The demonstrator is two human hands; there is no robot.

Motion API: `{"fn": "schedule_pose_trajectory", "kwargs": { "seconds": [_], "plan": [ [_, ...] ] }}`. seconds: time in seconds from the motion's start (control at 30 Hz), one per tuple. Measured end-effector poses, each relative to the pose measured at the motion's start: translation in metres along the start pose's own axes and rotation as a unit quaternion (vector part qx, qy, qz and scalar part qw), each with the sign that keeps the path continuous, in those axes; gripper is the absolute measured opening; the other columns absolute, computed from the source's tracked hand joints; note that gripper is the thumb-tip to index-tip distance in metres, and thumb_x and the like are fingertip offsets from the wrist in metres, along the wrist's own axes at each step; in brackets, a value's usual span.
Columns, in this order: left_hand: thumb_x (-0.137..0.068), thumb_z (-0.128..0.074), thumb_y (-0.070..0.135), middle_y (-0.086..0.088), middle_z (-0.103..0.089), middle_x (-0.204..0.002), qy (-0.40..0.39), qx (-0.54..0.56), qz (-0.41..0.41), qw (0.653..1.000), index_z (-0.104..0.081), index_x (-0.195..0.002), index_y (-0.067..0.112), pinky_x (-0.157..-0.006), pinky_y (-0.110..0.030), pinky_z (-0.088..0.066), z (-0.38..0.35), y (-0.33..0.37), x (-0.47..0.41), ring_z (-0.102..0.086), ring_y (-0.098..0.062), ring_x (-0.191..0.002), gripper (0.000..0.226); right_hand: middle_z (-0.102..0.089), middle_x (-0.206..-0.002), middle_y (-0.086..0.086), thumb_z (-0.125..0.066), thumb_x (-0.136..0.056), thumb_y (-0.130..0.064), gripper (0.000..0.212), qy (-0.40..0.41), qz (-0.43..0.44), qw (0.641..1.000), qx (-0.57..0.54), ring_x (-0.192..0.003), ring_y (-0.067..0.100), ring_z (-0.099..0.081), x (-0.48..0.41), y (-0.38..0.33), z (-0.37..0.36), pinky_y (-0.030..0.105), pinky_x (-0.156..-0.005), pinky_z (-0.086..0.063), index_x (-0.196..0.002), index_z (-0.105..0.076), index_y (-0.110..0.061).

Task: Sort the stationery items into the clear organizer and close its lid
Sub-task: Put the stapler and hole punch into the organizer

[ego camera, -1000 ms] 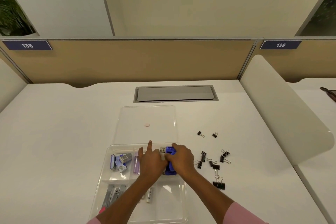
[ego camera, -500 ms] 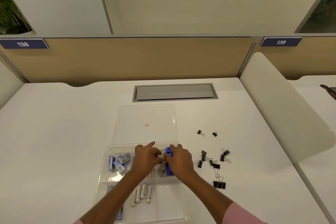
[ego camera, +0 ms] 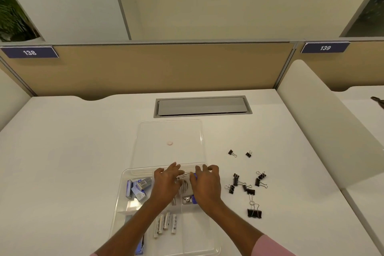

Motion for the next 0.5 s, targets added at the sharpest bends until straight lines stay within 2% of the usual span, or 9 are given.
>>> {"fn": "schedule_pose_trajectory", "kwargs": {
  "seconds": [0.07,0.13,0.23,0.3,0.37,0.43,0.5],
  "plan": [
    [-0.081,-0.072,0.022,-0.003,-0.059,-0.133,-0.002,-0.004,-0.002,1.0,-0.07,-0.111,0.018,-0.108,-0.037,-0.024,-0.001,0.0,-0.001,-0.043,-0.012,-0.135,0.03,-0.064,-0.109,0.0,-0.045,-0.097,-0.041,0.037,-0.011,-0.015,0.998,-0.057,-0.116,0.021,-0.046,-0.003,0.007,-0.003,0.025,-0.091,-0.044,-0.117,-0.066,-0.017],
    [-0.083,-0.072,0.027,-0.004,-0.058,-0.135,-0.001,0.007,0.006,1.0,-0.069,-0.113,0.017,-0.109,-0.036,-0.023,-0.002,0.001,-0.002,-0.042,-0.013,-0.135,0.032,-0.058,-0.114,0.004,-0.058,-0.093,-0.036,0.035,-0.028,-0.056,0.99,-0.127,-0.111,0.02,-0.05,-0.005,0.019,-0.006,0.024,-0.094,-0.042,-0.122,-0.066,-0.018],
    [-0.08,-0.073,0.033,-0.003,-0.059,-0.133,0.008,0.029,0.022,0.999,-0.069,-0.113,0.015,-0.107,-0.034,-0.028,-0.002,0.003,-0.005,-0.048,-0.021,-0.128,0.038,-0.051,-0.111,0.001,-0.067,-0.086,-0.036,0.036,-0.052,-0.089,0.982,-0.159,-0.113,0.022,-0.047,-0.008,0.03,-0.011,0.026,-0.099,-0.036,-0.12,-0.068,-0.022],
    [-0.077,-0.076,0.033,-0.002,-0.067,-0.121,0.017,0.057,0.027,0.998,-0.071,-0.108,0.014,-0.1,-0.033,-0.039,0.0,0.007,-0.006,-0.057,-0.02,-0.113,0.036,-0.061,-0.107,0.0,-0.073,-0.081,-0.039,0.035,-0.06,-0.101,0.977,-0.176,-0.112,0.02,-0.051,-0.012,0.035,-0.01,0.03,-0.099,-0.04,-0.112,-0.072,-0.022],
    [-0.076,-0.077,0.034,0.006,-0.074,-0.095,0.01,0.116,0.052,0.992,-0.075,-0.096,0.018,-0.084,-0.025,-0.051,0.002,0.01,-0.007,-0.064,0.0,-0.089,0.026,-0.073,-0.103,0.001,-0.081,-0.075,-0.035,0.035,-0.063,-0.121,0.955,-0.263,-0.102,0.015,-0.063,-0.016,0.041,-0.008,0.033,-0.095,-0.049,-0.103,-0.076,-0.016],
    [-0.076,-0.076,0.037,0.018,-0.069,-0.071,0.003,0.148,0.069,0.987,-0.075,-0.083,0.024,-0.067,-0.016,-0.051,0.002,0.016,-0.01,-0.063,0.008,-0.068,0.014,-0.075,-0.097,0.001,-0.084,-0.071,-0.029,0.033,-0.066,-0.151,0.917,-0.363,-0.092,0.013,-0.068,-0.016,0.05,-0.007,0.031,-0.09,-0.055,-0.099,-0.076,-0.012],
    [-0.077,-0.074,0.041,0.019,-0.066,-0.063,0.011,0.168,0.078,0.983,-0.073,-0.077,0.028,-0.061,-0.009,-0.046,0.002,0.021,-0.014,-0.063,0.006,-0.064,0.013,-0.075,-0.092,-0.002,-0.084,-0.072,-0.021,0.028,-0.068,-0.168,0.891,-0.416,-0.089,0.012,-0.07,-0.014,0.056,-0.005,0.025,-0.082,-0.057,-0.097,-0.076,-0.012]
  ]
}}
Point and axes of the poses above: each hand's wrist, its own x-axis away from the middle knuckle, its own z-axis out of the back of the hand, y = z × x, the point moved 7 cm from there along -x, towards the middle knuckle
